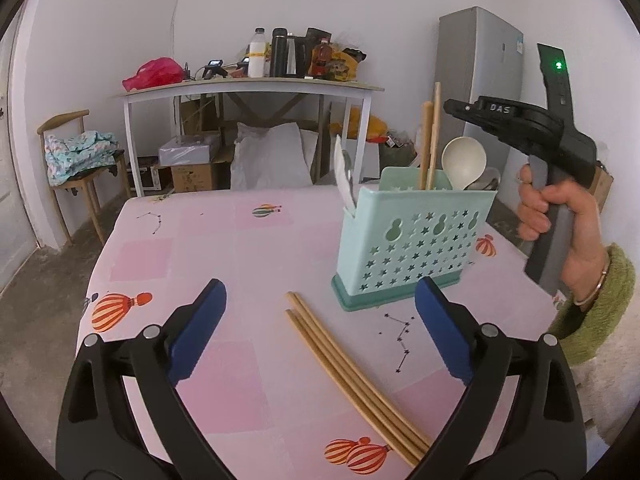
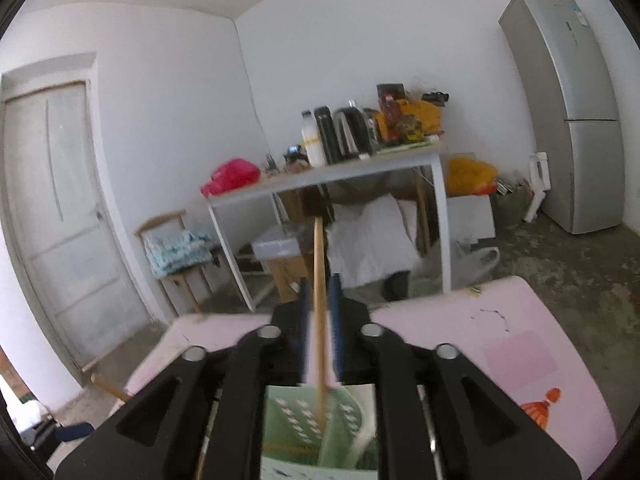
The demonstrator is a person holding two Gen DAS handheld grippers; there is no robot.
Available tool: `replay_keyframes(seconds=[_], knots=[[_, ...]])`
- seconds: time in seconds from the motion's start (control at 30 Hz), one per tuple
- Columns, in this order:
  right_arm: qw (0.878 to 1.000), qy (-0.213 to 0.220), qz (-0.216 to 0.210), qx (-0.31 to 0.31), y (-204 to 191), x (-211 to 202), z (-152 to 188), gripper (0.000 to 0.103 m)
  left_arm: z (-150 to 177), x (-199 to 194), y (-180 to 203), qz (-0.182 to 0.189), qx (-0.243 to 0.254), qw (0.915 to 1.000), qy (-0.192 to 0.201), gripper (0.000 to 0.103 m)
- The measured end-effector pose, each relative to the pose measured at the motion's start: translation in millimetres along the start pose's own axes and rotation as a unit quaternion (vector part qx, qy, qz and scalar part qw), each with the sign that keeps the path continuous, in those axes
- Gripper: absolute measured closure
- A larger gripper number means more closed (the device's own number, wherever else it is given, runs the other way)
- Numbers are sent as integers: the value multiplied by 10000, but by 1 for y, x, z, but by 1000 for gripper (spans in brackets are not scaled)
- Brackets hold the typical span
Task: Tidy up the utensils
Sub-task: 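Lower the right chopstick into the green holder and open the right gripper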
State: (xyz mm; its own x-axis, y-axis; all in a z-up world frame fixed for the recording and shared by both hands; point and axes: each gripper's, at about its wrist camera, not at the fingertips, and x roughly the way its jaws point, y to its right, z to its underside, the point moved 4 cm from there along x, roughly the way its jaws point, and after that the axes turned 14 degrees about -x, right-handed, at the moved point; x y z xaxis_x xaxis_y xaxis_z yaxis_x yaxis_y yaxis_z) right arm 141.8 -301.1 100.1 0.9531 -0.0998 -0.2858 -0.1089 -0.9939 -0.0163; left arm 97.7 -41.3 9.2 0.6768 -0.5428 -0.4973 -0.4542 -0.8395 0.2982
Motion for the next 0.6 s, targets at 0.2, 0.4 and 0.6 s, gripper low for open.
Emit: replay_keyframes(seconds=[0.2, 0.4, 0.6], knots=[[9996, 165, 184, -97, 7, -29, -7, 55, 2, 0, -1, -62, 7, 10000, -57, 11], [9988, 418, 253, 68, 14, -77, -7, 53, 7, 1, -1, -166, 115, 9997, -131, 10], [9997, 92, -1, 220, 6, -110, 23, 53, 15, 4, -9, -354, 149, 9989, -271, 10]])
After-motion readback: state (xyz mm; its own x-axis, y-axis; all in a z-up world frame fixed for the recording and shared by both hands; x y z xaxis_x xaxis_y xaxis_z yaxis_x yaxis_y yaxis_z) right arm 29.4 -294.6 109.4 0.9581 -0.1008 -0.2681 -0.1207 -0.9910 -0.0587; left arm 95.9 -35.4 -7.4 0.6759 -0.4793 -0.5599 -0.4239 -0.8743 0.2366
